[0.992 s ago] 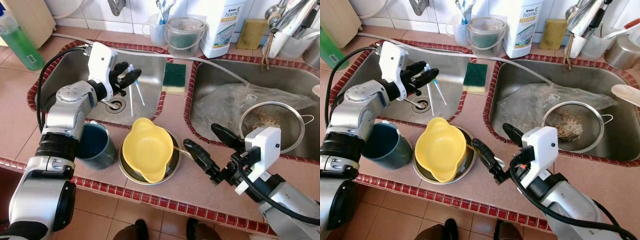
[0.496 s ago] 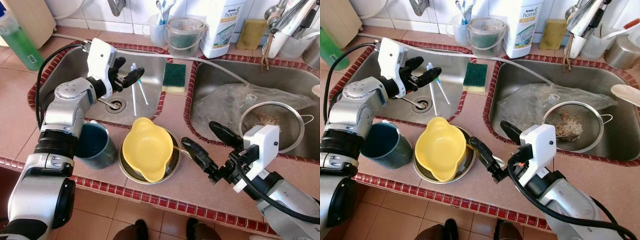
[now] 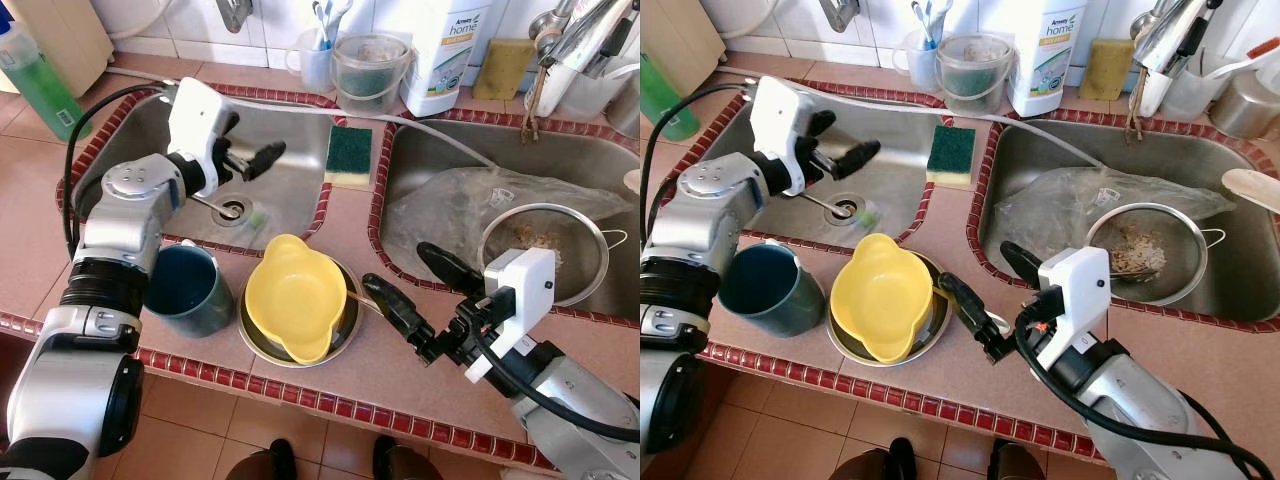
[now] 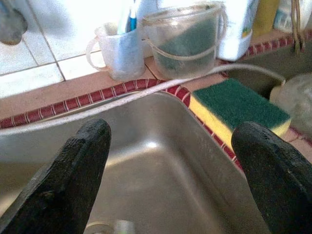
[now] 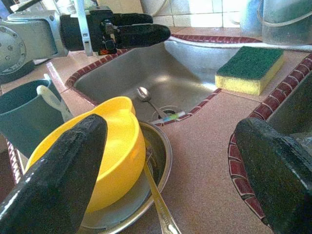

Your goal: Kitchen organization

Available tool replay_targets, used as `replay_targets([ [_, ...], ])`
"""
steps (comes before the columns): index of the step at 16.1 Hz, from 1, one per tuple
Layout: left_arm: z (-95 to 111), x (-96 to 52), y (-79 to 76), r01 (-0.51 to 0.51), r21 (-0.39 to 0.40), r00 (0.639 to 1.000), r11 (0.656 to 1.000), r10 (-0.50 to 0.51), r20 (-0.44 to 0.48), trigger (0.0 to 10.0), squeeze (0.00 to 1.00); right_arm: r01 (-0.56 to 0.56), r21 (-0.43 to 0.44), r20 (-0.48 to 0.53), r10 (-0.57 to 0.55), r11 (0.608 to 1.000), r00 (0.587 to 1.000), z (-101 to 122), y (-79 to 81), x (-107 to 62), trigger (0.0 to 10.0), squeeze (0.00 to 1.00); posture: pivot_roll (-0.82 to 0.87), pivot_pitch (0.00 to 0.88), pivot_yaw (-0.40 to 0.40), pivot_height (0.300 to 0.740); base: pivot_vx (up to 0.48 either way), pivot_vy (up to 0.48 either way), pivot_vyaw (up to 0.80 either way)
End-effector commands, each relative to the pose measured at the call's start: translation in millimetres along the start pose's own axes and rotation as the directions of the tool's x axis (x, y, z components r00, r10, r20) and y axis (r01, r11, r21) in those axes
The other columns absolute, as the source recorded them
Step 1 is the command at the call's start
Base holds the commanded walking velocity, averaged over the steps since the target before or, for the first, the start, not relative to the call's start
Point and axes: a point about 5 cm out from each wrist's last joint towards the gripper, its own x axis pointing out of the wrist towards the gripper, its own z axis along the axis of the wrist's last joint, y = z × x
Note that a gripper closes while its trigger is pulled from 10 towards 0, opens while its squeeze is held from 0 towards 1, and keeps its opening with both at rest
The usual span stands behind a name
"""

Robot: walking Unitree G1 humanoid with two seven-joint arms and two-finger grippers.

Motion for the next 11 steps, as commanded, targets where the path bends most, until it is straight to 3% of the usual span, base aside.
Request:
replay_targets([
  [1,5.5,-1.0,5.2,-0.020,0.000,1.000,1.000,0.020,0.004,10.0,0.64,-0.014,0.002,0.005,0.014,1.000,1.000,-0.2,1.8,0.5,10.0,0.00,-0.21,0.248,0.075,0.740,0.000,0.000,0.00],
  [2,6.8,-1.2,5.9,-0.026,0.007,1.000,1.000,0.026,0.004,10.0,0.00,-0.014,0.001,0.005,0.014,1.000,1.000,-0.3,1.5,0.9,10.0,0.00,-0.21,0.248,0.075,0.740,0.000,0.000,0.00],
  [8,21.2,-11.0,8.6,-0.024,0.038,0.998,0.999,0.022,0.053,10.0,0.00,-0.023,-0.009,0.018,0.023,1.000,1.000,-2.7,-1.1,9.1,10.0,0.00,-0.18,0.207,0.079,0.740,0.000,0.000,0.00],
  [11,20.9,-28.2,4.0,-0.056,-0.004,0.992,0.998,0.056,0.112,10.0,0.00,-0.027,-0.003,0.040,0.027,1.000,0.999,-7.4,-4.0,20.2,10.0,0.00,-0.15,0.160,0.076,0.740,0.000,0.000,0.00],
])
